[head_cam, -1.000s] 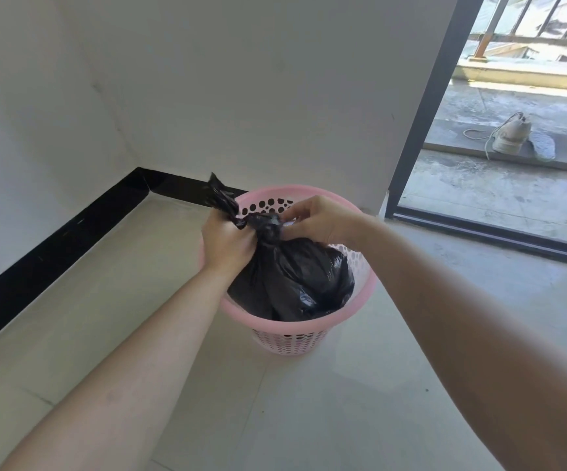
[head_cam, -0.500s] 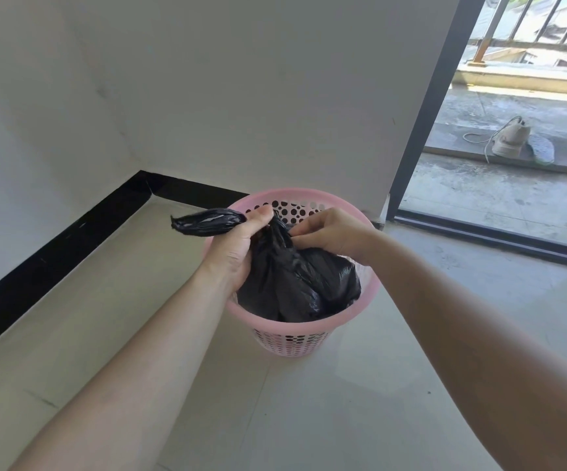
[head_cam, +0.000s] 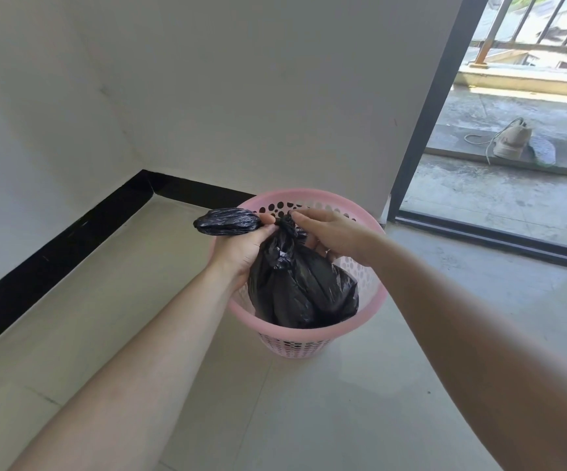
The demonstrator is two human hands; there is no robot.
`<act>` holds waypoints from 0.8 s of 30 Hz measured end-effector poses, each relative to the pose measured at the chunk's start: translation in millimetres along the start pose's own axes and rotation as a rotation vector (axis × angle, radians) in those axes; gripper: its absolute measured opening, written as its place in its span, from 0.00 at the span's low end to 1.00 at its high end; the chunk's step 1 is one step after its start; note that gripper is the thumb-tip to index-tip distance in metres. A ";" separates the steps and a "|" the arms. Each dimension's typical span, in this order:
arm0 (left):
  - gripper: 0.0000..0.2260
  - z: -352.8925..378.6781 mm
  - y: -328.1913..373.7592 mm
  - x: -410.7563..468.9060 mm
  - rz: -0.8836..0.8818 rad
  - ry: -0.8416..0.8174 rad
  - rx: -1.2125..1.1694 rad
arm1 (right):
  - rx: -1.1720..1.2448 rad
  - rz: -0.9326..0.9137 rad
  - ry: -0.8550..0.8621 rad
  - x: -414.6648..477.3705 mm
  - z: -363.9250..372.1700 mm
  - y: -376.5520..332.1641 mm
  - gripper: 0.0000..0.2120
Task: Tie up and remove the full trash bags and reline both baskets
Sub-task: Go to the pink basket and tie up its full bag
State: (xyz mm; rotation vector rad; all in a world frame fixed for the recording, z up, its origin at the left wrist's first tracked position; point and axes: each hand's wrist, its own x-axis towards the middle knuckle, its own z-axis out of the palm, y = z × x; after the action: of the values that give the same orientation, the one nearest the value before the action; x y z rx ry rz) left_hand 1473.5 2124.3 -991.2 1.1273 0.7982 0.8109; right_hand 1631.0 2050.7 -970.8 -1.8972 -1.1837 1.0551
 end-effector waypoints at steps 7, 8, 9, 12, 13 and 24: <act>0.03 1.6 5.6 1.9 0.003 0.018 -0.064 | -0.153 -0.200 0.197 3.6 3.3 -0.9 0.08; 0.07 3.5 7.2 3.1 -0.008 0.028 -0.092 | -0.240 -0.220 0.219 4.0 2.4 -2.1 0.09; 0.11 5.5 8.5 4.5 -0.024 0.026 -0.129 | -0.338 -0.241 0.241 3.9 1.7 -4.2 0.11; 0.17 10.3 12.7 6.4 -0.085 0.019 -0.265 | -0.587 -0.291 0.295 3.3 -1.4 -9.5 0.16; 0.18 12.3 14.0 6.7 -0.105 0.031 -0.304 | -0.627 -0.298 0.300 2.0 -3.1 -11.2 0.17; 0.19 3.3 4.8 14.4 -0.001 0.220 0.210 | -1.244 -0.495 0.444 -7.2 -7.9 37.2 0.05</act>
State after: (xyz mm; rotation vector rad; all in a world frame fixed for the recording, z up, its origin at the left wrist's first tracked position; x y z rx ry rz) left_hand 1482.6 2136.4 -987.7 1.2353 1.0875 0.8753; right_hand 1650.6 2029.3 -996.4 -2.2309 -2.0870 -0.5394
